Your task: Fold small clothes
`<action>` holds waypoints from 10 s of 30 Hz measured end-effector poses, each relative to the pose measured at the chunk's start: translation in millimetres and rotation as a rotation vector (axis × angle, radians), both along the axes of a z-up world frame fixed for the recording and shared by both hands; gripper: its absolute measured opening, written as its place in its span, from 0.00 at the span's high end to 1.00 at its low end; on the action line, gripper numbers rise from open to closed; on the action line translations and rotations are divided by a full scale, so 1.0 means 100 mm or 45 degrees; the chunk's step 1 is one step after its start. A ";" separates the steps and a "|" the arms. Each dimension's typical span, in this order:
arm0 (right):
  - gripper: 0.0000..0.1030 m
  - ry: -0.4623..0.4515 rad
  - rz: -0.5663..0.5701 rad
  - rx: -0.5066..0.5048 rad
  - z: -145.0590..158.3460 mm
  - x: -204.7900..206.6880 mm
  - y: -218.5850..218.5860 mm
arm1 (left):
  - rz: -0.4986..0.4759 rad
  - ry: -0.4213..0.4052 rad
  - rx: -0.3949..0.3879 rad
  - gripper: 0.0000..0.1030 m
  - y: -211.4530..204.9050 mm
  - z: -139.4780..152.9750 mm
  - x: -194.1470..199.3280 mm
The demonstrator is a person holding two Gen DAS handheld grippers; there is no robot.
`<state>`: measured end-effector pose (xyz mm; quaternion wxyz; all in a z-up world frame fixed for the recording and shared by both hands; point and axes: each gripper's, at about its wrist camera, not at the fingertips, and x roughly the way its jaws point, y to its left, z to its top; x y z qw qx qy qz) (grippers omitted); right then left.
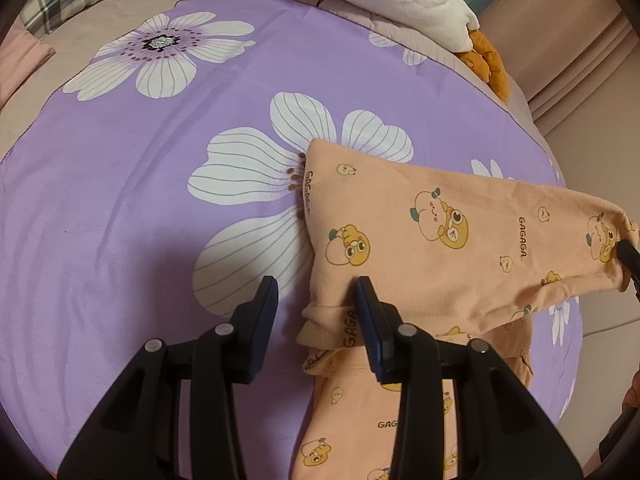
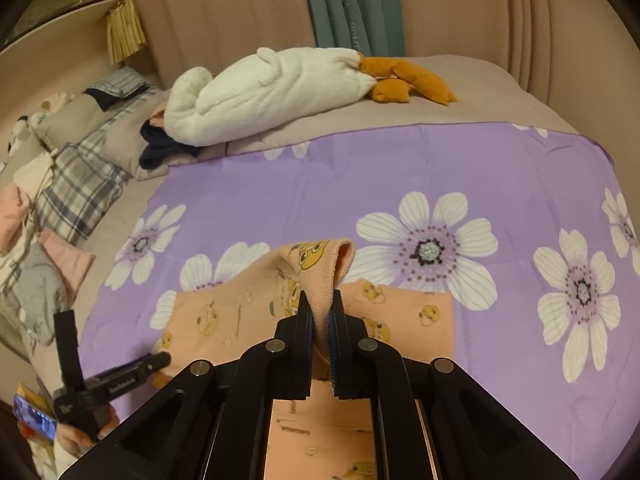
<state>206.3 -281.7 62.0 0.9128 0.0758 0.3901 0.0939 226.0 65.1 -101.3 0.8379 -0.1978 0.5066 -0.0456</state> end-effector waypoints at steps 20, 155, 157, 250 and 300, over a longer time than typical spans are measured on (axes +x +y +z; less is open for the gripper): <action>0.92 0.058 -0.060 0.024 -0.25 0.02 -0.25 | -0.064 0.043 0.036 0.63 -0.27 -0.15 0.04; 0.24 -0.020 -0.111 -0.082 -0.81 -1.42 -0.66 | -0.160 -0.108 -0.011 0.11 -0.43 0.05 -1.34; 0.24 0.020 -0.117 -0.073 -0.91 -1.46 -0.66 | -0.168 -0.097 -0.017 0.12 -0.43 0.00 -1.37; 0.48 0.167 -0.201 0.087 -1.15 -1.22 -1.08 | -0.190 -0.112 0.009 0.44 -0.19 0.06 -1.17; 0.92 -0.199 -0.088 0.326 -0.38 -2.13 -0.97 | -0.168 -0.366 -0.244 0.93 -0.11 0.99 -1.95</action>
